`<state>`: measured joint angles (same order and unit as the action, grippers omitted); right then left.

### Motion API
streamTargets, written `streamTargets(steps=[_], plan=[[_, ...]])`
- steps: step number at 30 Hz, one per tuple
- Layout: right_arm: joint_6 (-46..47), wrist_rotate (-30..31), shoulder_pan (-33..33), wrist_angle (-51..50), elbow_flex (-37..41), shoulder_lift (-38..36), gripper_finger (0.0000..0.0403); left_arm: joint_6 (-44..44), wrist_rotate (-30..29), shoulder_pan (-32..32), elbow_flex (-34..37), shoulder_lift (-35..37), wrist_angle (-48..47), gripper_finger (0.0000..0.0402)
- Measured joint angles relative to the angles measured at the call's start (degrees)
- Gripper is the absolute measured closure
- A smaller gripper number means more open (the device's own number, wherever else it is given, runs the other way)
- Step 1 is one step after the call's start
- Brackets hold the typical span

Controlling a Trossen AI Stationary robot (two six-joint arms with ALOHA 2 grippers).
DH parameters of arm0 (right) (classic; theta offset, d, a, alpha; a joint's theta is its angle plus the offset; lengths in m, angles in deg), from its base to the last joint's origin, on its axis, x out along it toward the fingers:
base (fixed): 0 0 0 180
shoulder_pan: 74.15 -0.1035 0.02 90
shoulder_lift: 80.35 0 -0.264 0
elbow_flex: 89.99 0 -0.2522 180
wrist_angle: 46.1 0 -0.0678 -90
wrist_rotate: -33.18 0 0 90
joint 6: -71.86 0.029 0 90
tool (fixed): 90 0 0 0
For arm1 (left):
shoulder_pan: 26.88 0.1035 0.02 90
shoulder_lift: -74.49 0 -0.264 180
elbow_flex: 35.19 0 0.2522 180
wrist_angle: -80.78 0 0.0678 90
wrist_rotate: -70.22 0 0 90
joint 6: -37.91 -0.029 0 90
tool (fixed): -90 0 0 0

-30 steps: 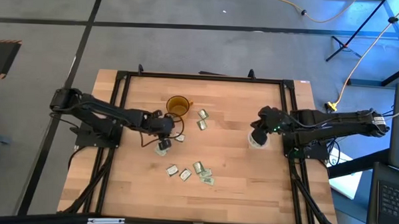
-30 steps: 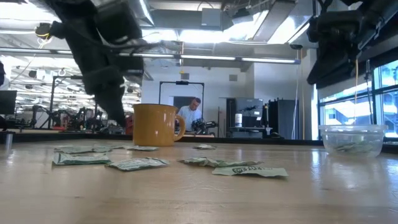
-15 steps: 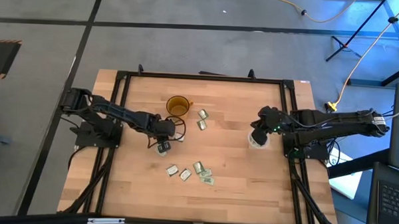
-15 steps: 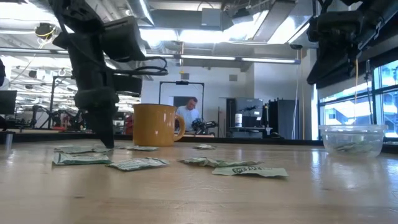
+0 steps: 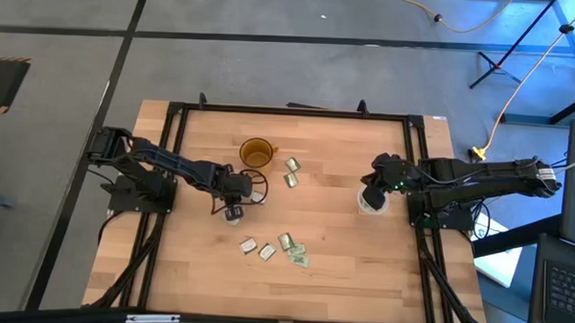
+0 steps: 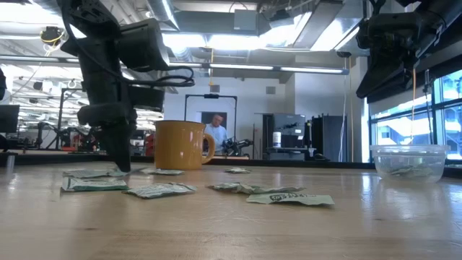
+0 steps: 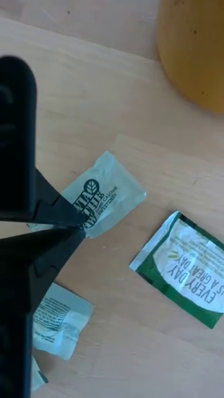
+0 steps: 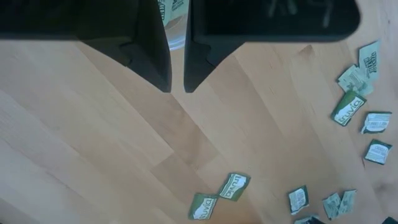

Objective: Pick and place items into bin
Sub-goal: Put the stevia packet into the transparent bin

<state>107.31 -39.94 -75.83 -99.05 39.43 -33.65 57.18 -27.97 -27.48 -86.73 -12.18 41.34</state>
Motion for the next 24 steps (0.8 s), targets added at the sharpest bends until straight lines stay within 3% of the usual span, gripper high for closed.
streamTargets(steps=[6, 10, 14, 18, 24], plan=[[-4.7, 0.0, 0.0, 5.5, 0.0, 0.0, 0.0354, -5.5, 0.3, 0.0, -3.3, -0.5, -1.4, 0.0394], [-15.4, 0.0, 0.0, 15.7, 0.9, 0.0, 0.0354, -12.3, 0.2, -0.2, -6.9, -0.3, 2.4, 0.0397], [-26.8, -3.3, 0.0, 28.6, 3.3, 0.6, 0.0354, -16.2, 0.9, 0.0, -8.3, -0.3, 13.9, 0.0397], [-31.7, -10.2, 0.0, 38.6, 5.4, 2.6, 0.0354, -18.1, -0.3, 0.3, -8.7, -0.3, 24.7, 0.0395], [-35.6, -12.0, 0.0, 43.7, 6.1, 9.3, 0.0354, -31.8, -7.3, -0.8, -8.7, -0.5, 32.6, 0.0398]])
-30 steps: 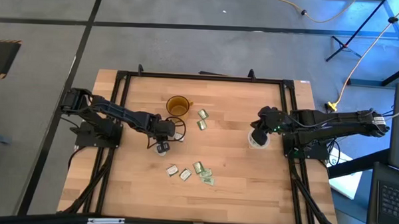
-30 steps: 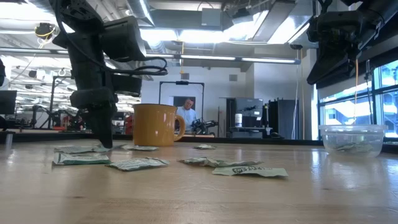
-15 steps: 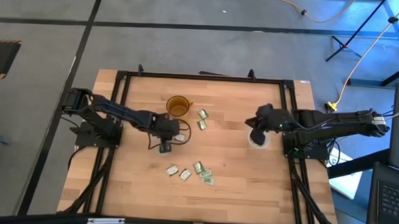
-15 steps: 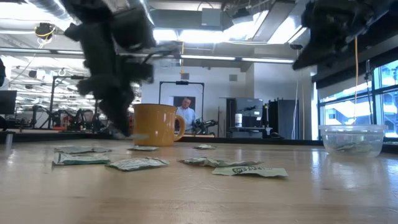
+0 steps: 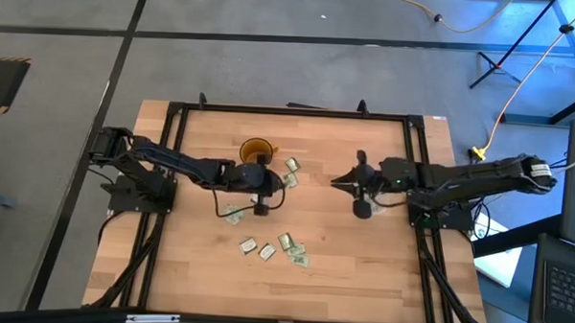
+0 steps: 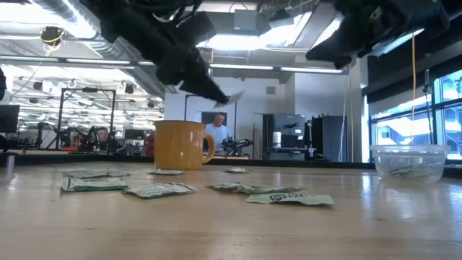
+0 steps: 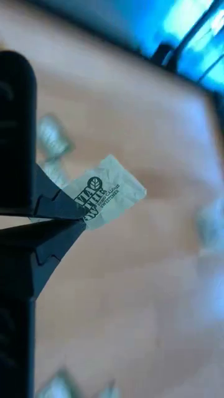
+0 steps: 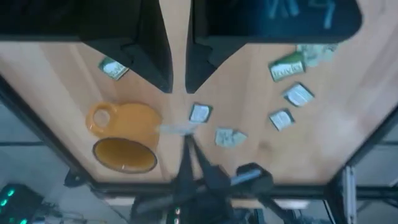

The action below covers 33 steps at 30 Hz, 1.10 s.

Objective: Pick and place items into bin
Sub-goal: Put the stevia packet into the transparent bin

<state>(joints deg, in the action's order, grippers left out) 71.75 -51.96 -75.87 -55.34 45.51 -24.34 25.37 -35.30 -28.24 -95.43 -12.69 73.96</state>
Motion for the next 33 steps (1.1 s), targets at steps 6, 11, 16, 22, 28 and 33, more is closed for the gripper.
streamTargets(steps=[6, 11, 16, 22, 28, 33], plan=[[8.8, 1.5, 0.1, 10.3, 0.0, 8.8, 0.0354, -13.2, -14.6, -1.9, -0.1, -2.9, 6.6, 0.0397], [6.1, 1.5, 0.1, 11.5, -0.2, 15.1, 0.0334, -22.8, -19.4, -3.2, -0.1, -7.2, 15.3, 0.0396], [13.9, 3.0, 1.4, 18.2, -0.2, 20.3, 0.0276, -31.1, -19.5, -4.6, -0.1, -11.5, 23.9, 0.0397], [24.6, 6.4, 3.8, 25.3, -0.2, 22.3, 0.0229, -36.4, -24.5, -5.1, -0.1, -15.0, 30.0, 0.0396], [31.0, 6.2, 5.4, 25.8, -0.2, 22.3, 0.0222, -38.0, -28.4, -5.6, -0.1, -15.3, 31.0, 0.0396], [34.6, 5.5, 5.8, 26.2, -0.2, 22.3, 0.0222, -38.8, -27.4, -5.8, -0.1, -15.3, 32.3, 0.0396]])
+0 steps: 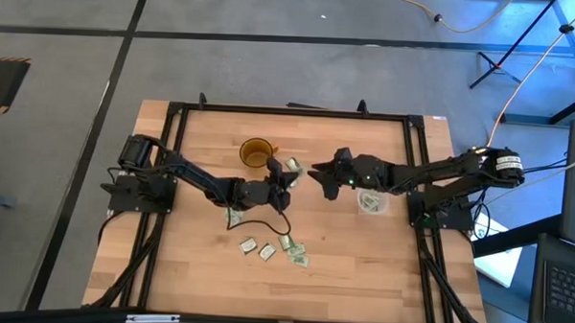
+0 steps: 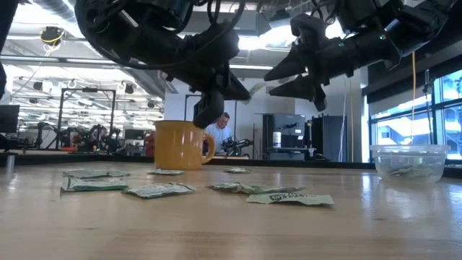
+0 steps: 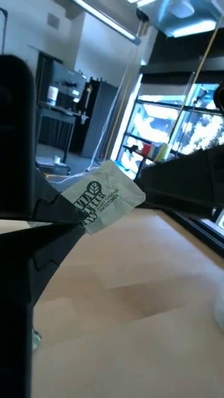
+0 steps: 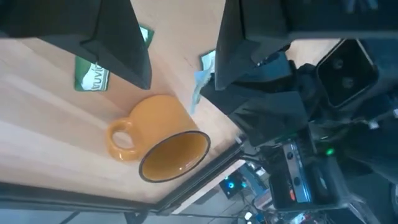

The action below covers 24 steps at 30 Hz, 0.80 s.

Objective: Pick and place items into bin
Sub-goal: Put the stevia packet into the transparent bin

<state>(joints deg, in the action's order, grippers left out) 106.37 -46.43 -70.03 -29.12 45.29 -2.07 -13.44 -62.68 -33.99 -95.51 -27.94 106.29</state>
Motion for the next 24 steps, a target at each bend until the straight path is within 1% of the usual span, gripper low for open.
streamTargets(steps=[5, 14, 18, 24], plan=[[0.0, -0.2, 0.1, 2.0, 0.0, 0.0, 0.0222, 0.1, 0.4, 0.0, -0.6, 0.0, 0.0, 0.0396], [-0.3, -3.7, 0.1, 2.5, 0.0, 0.0, 0.0226, 0.1, 0.6, 0.3, -2.5, 0.0, 0.0, 0.0395], [-0.8, -4.1, 0.1, 2.5, 0.0, 0.0, 0.0248, 0.1, 0.5, 0.3, -2.7, 0.0, -0.1, 0.0395], [-2.5, -4.1, 0.1, 2.5, 0.0, 0.0, 0.0295, 0.1, 0.5, 0.3, -2.8, 0.0, -0.3, 0.0395]])
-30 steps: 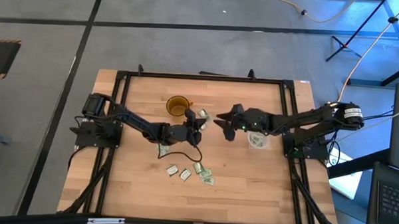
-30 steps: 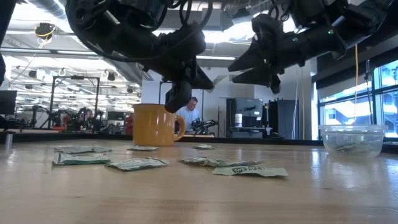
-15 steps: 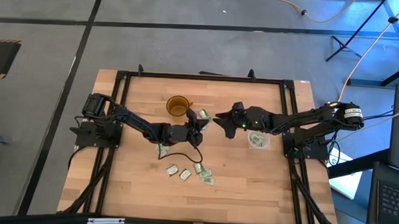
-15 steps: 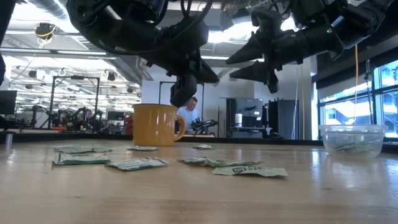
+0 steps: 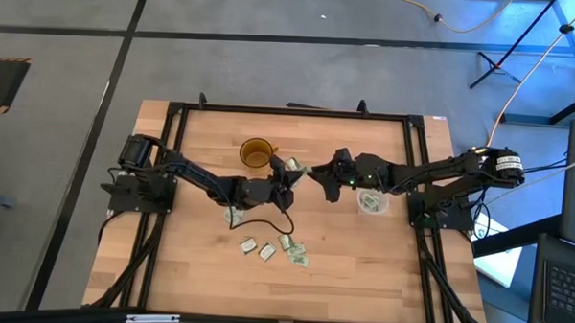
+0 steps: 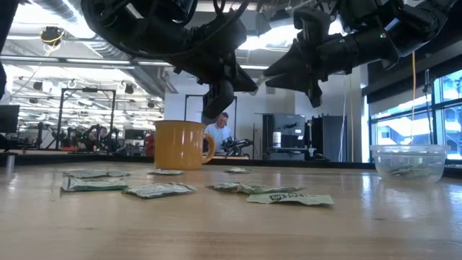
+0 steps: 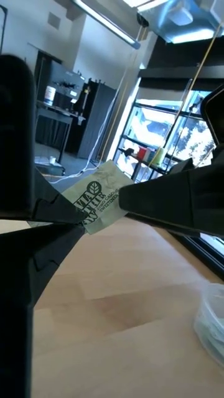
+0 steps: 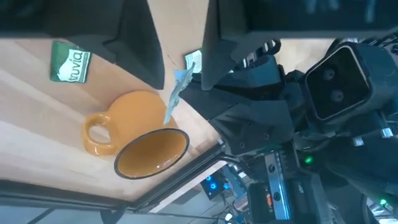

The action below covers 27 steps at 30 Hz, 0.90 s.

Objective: Pick and place items into bin
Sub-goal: Put the stevia packet into the transparent bin

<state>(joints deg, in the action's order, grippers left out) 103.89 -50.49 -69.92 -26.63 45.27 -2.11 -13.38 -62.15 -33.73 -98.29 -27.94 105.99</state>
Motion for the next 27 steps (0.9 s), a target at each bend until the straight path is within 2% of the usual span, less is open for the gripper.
streamTargets(steps=[13, 20, 27], plan=[[-4.2, 0.0, 0.0, 0.0, 0.0, 0.0, 0.0394, 0.0, 0.0, -0.1, 0.0, 0.0, -0.2, 0.0395], [-5.4, 0.0, 0.0, -0.5, 0.0, 0.0, 0.0399, 1.3, 0.0, -0.2, 0.0, 0.0, -0.4, 0.0381], [-6.4, 0.1, 0.7, -1.5, 0.0, 0.0, 0.0401, 5.5, -1.3, -1.0, -0.1, 0.0, -1.5, 0.0316]])
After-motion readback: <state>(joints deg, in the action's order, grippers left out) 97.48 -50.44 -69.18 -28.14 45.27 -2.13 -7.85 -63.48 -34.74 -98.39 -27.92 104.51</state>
